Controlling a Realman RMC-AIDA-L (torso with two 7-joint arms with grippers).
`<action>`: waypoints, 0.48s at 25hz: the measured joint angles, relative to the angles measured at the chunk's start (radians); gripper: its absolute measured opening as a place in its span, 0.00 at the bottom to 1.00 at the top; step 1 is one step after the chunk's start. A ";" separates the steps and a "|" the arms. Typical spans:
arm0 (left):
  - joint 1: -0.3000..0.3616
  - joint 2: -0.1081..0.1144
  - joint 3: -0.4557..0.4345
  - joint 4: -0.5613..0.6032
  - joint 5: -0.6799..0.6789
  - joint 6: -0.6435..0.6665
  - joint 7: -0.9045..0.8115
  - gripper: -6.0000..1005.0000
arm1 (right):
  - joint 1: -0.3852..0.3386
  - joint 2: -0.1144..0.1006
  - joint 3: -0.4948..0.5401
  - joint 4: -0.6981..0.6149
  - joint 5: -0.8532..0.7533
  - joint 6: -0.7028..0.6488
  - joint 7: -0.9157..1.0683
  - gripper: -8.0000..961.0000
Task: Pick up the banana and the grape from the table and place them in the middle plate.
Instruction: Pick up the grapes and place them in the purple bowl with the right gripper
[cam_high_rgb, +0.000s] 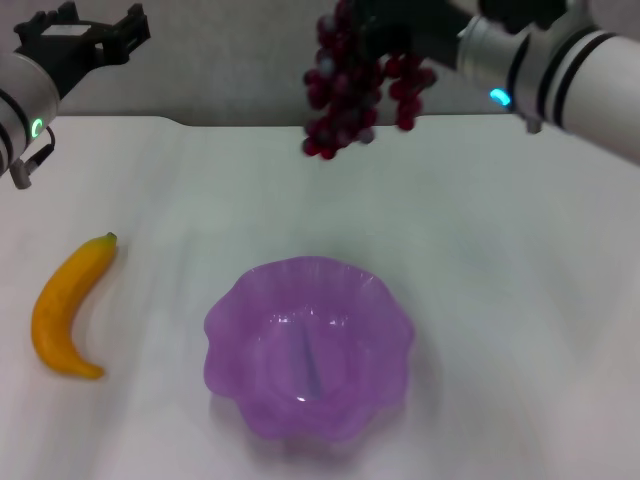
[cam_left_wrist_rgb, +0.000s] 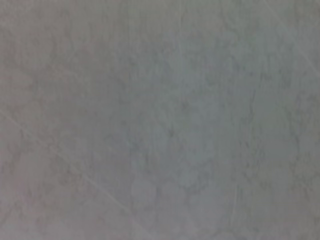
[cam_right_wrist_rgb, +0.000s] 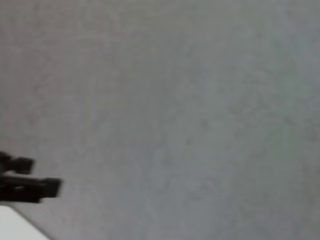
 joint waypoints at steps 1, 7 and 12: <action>0.000 0.000 -0.001 0.000 0.000 0.000 0.000 0.80 | 0.000 0.000 -0.016 0.000 0.004 -0.003 0.000 0.16; -0.002 0.000 -0.002 -0.001 0.001 0.001 0.000 0.80 | 0.003 -0.001 -0.130 0.006 0.012 -0.056 0.032 0.16; -0.002 0.001 -0.001 -0.002 0.008 0.000 0.001 0.80 | -0.018 0.001 -0.228 0.005 0.012 -0.113 0.052 0.16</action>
